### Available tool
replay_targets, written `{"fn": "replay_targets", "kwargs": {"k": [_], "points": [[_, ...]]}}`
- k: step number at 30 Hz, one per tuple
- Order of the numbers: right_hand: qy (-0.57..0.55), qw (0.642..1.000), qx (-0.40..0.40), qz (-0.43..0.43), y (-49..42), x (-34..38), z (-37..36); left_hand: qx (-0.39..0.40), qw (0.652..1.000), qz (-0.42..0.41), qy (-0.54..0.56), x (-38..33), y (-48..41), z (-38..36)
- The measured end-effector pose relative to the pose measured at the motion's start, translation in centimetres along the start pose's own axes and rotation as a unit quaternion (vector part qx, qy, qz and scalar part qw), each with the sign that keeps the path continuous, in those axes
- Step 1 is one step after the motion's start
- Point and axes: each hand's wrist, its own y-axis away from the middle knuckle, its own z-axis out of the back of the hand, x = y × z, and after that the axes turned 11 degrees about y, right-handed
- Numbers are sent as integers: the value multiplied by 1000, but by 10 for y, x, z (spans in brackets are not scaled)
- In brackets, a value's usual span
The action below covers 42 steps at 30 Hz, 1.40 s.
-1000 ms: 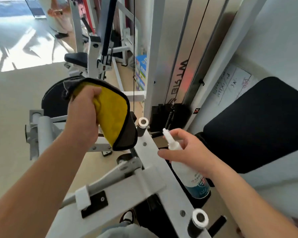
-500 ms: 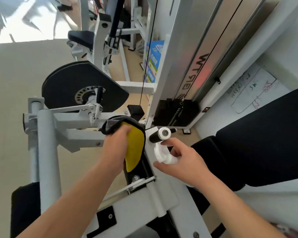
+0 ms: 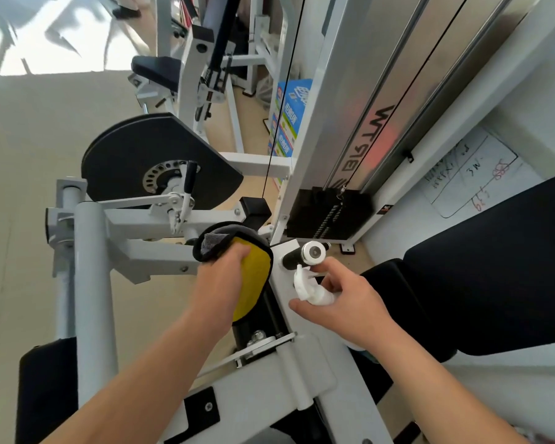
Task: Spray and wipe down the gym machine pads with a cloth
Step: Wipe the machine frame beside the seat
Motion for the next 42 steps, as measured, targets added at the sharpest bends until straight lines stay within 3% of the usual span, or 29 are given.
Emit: {"fn": "replay_targets", "kwargs": {"k": [3, 5, 6, 8, 11, 13, 19, 23, 27, 31, 37, 42], "points": [[-21, 1000, 4, -1, 3, -3, 1, 64, 997, -34, -19, 6, -1, 1], [-40, 999, 11, 0, 5, -6, 3, 175, 979, -71, -82, 8, 1, 1], [-51, 999, 15, 1, 7, -8, 4, 255, 950, -96, -151, 6, 3, 1], [-67, 998, 18, 4, 9, -12, 7, 375, 853, -150, -331, 6, -6, 2], [-82, 996, 21, 6, 14, -17, 10, 399, 716, -228, -525, 9, -38, -13], [-94, 995, 18, 4, 18, -20, 11, 380, 673, -253, -582, 9, -54, -28], [-106, 994, 15, 6, 19, -22, 14, 353, 687, -285, -568, 15, -72, -46], [-125, 992, 14, 9, 22, -22, 17, 374, 749, -317, -446, 20, -47, -49], [-161, 987, 25, 14, 24, -23, 22, 372, 781, -354, -356, 16, -21, -56], [-186, 982, 24, -5, 23, -26, 26, 344, 845, -297, -281, 24, -24, -59], [-176, 983, 39, -28, 28, -32, 28, 345, 813, -288, -370, 43, -60, -50], [-182, 983, 26, -23, 30, -26, 34, 369, 821, -249, -358, 32, -42, -50]]}}
